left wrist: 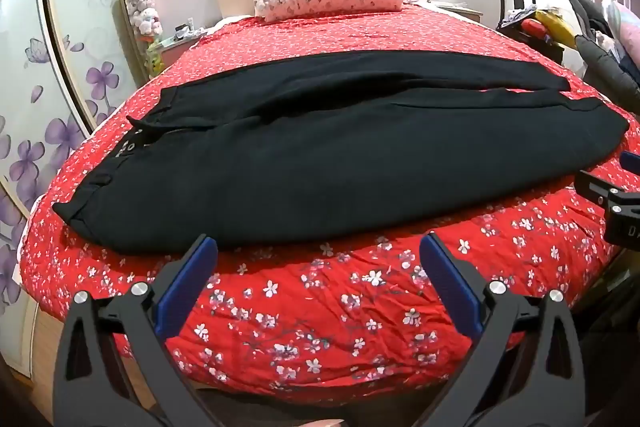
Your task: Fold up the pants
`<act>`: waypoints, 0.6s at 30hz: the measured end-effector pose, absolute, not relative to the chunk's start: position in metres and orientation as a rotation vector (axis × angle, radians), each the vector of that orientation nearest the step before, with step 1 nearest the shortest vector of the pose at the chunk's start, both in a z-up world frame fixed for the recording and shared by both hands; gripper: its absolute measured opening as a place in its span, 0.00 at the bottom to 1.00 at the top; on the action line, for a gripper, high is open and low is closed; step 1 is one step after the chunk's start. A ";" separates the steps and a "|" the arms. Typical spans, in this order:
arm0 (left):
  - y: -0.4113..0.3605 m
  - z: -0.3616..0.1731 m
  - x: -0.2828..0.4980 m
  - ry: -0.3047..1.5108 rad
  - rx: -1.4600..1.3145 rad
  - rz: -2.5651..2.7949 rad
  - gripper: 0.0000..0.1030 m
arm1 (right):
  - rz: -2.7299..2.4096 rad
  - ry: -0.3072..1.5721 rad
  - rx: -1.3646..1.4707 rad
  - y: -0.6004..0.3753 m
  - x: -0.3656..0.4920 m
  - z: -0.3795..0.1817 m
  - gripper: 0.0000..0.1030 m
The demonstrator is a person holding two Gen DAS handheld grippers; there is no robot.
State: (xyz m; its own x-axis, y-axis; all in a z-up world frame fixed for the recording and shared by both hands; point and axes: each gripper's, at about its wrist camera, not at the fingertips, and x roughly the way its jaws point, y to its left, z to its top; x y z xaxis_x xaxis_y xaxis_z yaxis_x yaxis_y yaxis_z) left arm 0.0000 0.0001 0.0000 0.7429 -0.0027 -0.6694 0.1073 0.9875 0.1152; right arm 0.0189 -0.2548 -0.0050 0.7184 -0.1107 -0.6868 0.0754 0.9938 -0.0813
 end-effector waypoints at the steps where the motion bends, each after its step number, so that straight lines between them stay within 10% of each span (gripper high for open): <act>1: 0.000 0.000 0.000 0.732 0.151 -0.061 0.98 | -0.104 0.766 -0.049 -0.255 0.019 -0.005 0.99; 18: 0.000 0.000 0.000 0.729 0.159 -0.057 0.98 | -0.105 0.772 -0.052 -0.254 0.020 -0.007 0.99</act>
State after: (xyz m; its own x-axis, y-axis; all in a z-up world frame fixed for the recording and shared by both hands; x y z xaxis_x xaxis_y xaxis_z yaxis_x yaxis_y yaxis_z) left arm 0.0003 0.0002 0.0000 0.7447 0.0031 -0.6674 0.1074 0.9864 0.1244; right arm 0.0199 -0.2539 -0.0068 0.7113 -0.1135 -0.6937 0.0754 0.9935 -0.0853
